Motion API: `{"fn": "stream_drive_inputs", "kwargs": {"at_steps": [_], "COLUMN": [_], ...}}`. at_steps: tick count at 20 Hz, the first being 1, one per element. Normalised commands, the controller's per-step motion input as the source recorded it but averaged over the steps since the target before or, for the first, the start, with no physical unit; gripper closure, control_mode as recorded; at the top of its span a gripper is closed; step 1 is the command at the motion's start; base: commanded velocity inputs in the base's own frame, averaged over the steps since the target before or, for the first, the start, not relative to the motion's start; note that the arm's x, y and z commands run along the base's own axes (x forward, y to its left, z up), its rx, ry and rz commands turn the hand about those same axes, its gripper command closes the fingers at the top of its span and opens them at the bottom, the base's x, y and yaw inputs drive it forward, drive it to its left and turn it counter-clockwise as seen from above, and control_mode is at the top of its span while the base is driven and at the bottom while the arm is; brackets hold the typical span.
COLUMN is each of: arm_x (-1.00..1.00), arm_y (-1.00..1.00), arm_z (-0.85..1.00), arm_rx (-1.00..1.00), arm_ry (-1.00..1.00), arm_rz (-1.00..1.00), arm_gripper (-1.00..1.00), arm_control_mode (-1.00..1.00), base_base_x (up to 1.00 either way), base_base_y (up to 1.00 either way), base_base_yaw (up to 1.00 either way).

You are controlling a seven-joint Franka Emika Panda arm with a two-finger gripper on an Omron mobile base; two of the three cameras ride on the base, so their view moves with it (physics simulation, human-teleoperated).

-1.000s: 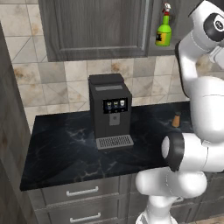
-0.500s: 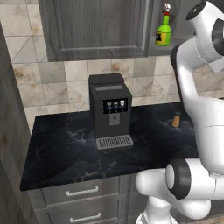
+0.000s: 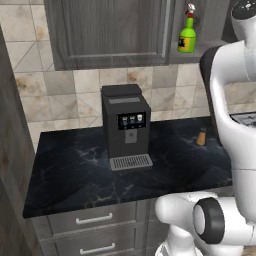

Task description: Pick the sponge and spray from the cabinet and place them on the counter.

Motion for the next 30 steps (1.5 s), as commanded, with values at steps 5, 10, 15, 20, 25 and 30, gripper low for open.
{"fn": "stream_drive_inputs", "kwargs": {"at_steps": [5,10,15,20,25,30], "arm_x": [-0.2,-0.19,-0.35,-0.44,-0.3,-0.37], "arm_y": [0.25,0.18,0.15,0.27,0.38,0.27], "arm_z": [0.0,0.0,0.1,0.13,0.01,0.03], "arm_rx": [0.15,0.23,0.07,0.01,0.08,0.1], "arm_ry": [-0.24,-0.17,-0.21,-0.25,-0.12,-0.16], "arm_rz": [0.16,0.19,0.16,0.12,0.16,0.17], "arm_gripper": [-1.0,-1.0,-1.0,-1.0,-1.0,-1.0], "arm_control_mode": [-1.0,-1.0,-1.0,-1.0,-1.0,-1.0], "base_base_x": [0.0,0.0,0.0,0.0,0.0,0.0], "base_base_y": [0.0,0.0,0.0,0.0,0.0,0.0], "base_base_yaw": [0.0,0.0,0.0,0.0,0.0,0.0]}}
